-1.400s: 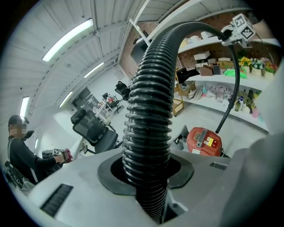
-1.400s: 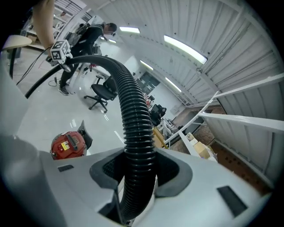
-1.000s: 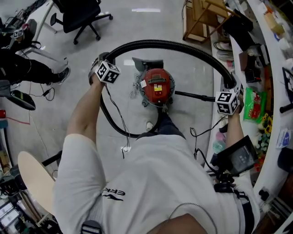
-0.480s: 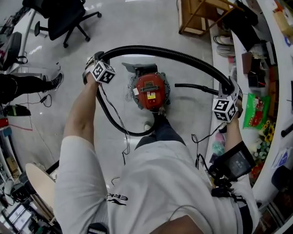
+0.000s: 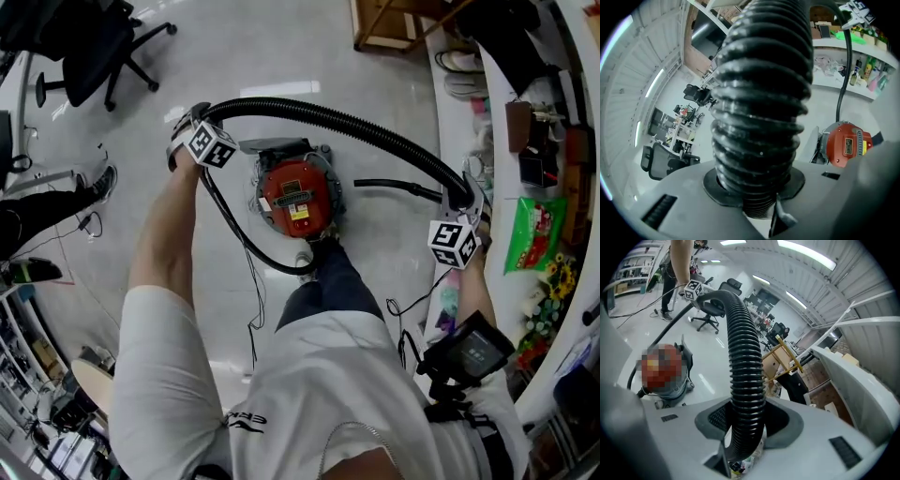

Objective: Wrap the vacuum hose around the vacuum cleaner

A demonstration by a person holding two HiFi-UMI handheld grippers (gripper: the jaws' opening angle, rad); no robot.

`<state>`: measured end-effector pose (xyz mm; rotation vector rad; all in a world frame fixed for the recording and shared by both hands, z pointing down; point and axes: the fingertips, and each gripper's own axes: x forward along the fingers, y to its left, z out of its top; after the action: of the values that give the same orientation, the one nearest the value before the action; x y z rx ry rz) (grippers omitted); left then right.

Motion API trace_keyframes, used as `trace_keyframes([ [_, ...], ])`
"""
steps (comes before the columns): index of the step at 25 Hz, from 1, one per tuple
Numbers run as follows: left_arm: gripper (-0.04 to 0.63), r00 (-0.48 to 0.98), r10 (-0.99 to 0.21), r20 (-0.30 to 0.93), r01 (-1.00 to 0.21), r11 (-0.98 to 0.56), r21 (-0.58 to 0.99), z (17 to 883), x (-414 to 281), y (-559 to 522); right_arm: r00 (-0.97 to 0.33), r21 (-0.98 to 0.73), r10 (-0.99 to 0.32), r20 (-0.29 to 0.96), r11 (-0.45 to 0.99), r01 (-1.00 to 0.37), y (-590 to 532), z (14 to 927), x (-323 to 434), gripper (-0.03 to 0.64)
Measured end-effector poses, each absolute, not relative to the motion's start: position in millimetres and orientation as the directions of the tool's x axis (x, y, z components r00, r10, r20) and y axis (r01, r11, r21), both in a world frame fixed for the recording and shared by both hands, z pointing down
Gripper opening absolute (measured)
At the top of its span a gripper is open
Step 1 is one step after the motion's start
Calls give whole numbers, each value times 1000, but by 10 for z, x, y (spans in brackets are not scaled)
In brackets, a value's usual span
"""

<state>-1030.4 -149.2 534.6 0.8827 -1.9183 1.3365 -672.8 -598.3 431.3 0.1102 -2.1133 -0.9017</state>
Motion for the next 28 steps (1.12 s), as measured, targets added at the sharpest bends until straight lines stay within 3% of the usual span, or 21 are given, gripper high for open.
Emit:
trace_keyframes([
  [11, 115, -509, -102, 855, -854, 189, -485, 6419, -10645, -2281, -579, 577, -381, 721, 792, 197, -6169, 5245, -6414, 166],
  [28, 135, -360, -100, 928, -894, 319, -313, 7624, -10467, -3421, -465, 481, -393, 793, 873, 82, -6127, 5889, -5796, 166],
])
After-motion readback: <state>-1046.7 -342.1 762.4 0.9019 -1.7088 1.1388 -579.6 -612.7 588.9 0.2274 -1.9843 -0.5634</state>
